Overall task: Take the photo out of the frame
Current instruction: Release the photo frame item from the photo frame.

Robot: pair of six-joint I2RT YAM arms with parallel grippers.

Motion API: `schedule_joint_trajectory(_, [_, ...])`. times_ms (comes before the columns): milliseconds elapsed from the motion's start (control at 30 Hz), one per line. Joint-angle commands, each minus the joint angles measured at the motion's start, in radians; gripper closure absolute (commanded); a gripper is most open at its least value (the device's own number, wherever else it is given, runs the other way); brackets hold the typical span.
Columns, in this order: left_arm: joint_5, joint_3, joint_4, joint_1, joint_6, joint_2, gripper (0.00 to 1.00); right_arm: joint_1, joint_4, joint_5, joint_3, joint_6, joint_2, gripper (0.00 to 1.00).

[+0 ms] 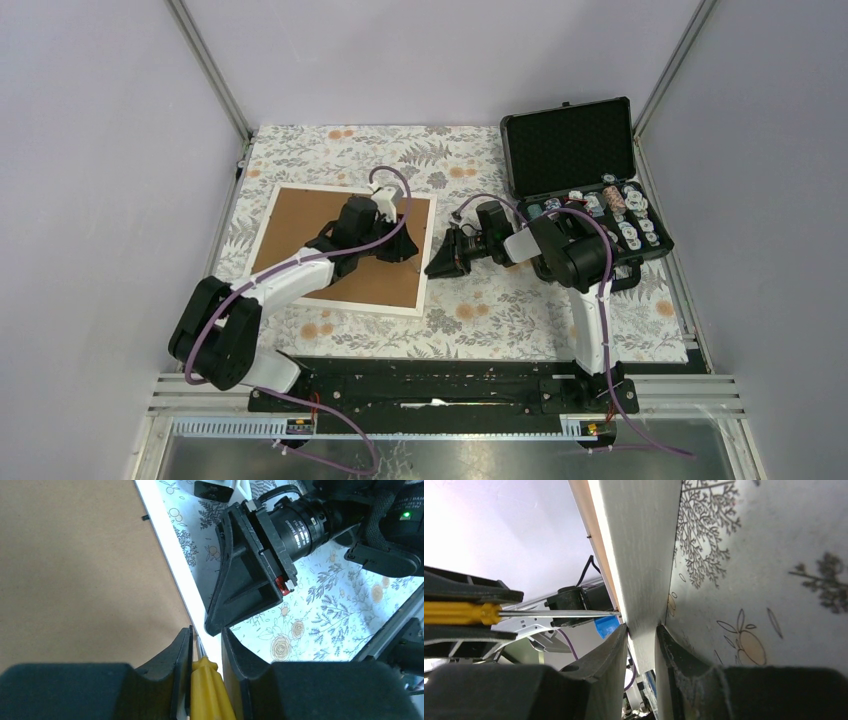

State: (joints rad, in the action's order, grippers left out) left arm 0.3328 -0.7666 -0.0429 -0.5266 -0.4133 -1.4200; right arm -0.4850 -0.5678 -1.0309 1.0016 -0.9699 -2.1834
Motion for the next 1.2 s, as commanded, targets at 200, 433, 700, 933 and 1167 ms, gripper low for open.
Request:
schedule_joint_trajectory(200, [0.351,-0.062,0.061,-0.203,-0.121,-0.028,1.0,-0.046,-0.001,0.205,0.028,-0.296,-0.049,0.72])
schedule_joint_trajectory(433, [0.194,-0.134,0.22,-0.268,-0.001,0.034,1.0,0.001,0.07,0.212,0.015,-0.244,0.007,0.71])
schedule_joint_trajectory(700, [0.051,-0.166,0.294,-0.262,0.062,0.078,1.0,0.05,0.154,0.205,0.019,-0.144,0.072,0.64])
schedule_joint_trajectory(933, [0.226,-0.238,0.203,0.047,-0.028,0.051,1.0,0.086,0.294,0.203,0.085,0.15,0.229,0.41])
schedule_joint_trajectory(1167, [0.459,-0.289,0.049,0.214,-0.248,-0.042,1.0,0.086,0.379,0.139,0.171,0.496,0.338,0.25])
